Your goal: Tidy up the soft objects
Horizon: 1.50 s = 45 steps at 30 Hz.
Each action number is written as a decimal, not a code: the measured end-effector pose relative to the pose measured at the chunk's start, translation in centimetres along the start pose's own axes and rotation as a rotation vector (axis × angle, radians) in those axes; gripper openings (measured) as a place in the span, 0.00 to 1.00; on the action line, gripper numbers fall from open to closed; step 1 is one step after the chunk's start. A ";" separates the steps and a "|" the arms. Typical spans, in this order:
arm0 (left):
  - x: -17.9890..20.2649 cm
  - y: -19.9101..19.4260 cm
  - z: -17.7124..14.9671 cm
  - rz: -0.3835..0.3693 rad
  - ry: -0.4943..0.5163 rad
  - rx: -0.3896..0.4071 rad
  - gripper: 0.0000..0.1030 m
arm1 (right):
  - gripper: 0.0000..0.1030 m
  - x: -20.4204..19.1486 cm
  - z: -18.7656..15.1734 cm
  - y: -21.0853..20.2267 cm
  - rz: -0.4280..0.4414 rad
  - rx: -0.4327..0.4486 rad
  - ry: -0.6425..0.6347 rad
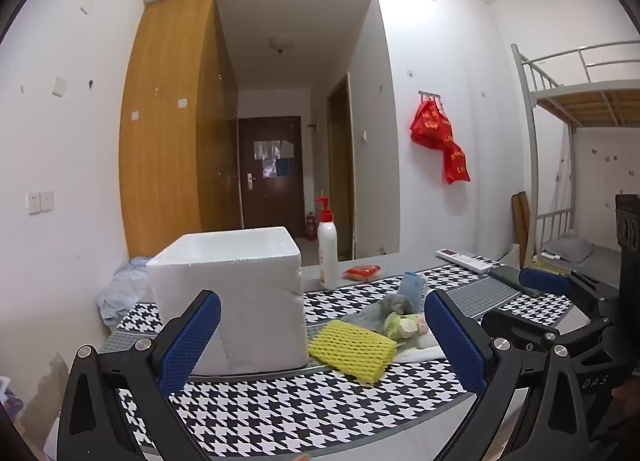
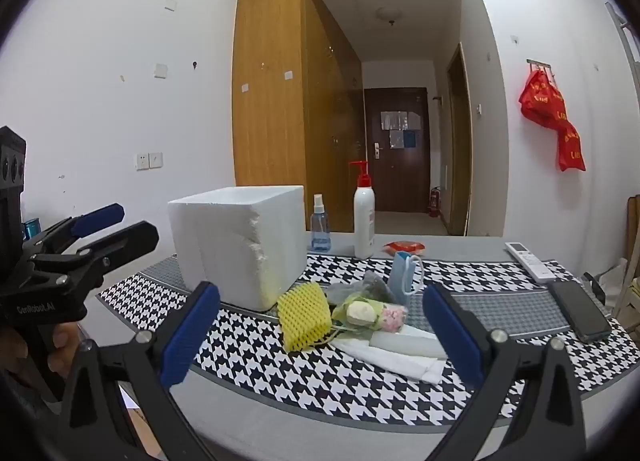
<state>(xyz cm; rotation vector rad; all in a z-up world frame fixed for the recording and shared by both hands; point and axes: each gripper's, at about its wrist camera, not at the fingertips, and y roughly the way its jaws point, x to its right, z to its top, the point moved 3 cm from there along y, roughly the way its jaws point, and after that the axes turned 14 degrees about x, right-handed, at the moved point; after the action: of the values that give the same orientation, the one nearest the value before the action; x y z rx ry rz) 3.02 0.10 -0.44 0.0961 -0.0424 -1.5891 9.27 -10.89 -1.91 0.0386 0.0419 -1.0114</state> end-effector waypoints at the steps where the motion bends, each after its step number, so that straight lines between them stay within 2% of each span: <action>1: -0.1 0.0 0.0 -0.003 -0.013 -0.006 0.99 | 1.00 0.0 0.0 0.0 0.001 -0.005 0.000; 5: -0.2 0.9 0.0 0.004 -0.029 -0.044 0.99 | 1.00 -0.1 0.1 -0.1 0.000 0.005 -0.004; 7: -0.1 0.0 0.6 0.003 -0.036 -0.011 0.99 | 1.00 -0.1 0.0 0.1 0.000 0.003 -0.003; 21: -2.1 0.5 -0.2 0.028 -0.100 -0.020 0.99 | 1.00 0.0 -0.1 0.0 0.000 0.008 -0.001; 45: -2.0 0.6 -0.2 0.045 -0.100 -0.022 0.99 | 1.00 0.7 -0.1 0.0 -0.014 -0.002 0.014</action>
<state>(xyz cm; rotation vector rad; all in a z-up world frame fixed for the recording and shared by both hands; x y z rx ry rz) 3.63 2.12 -0.55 -0.0018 -0.1042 -1.5477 9.67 -11.49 -2.02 0.0434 0.0564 -1.0247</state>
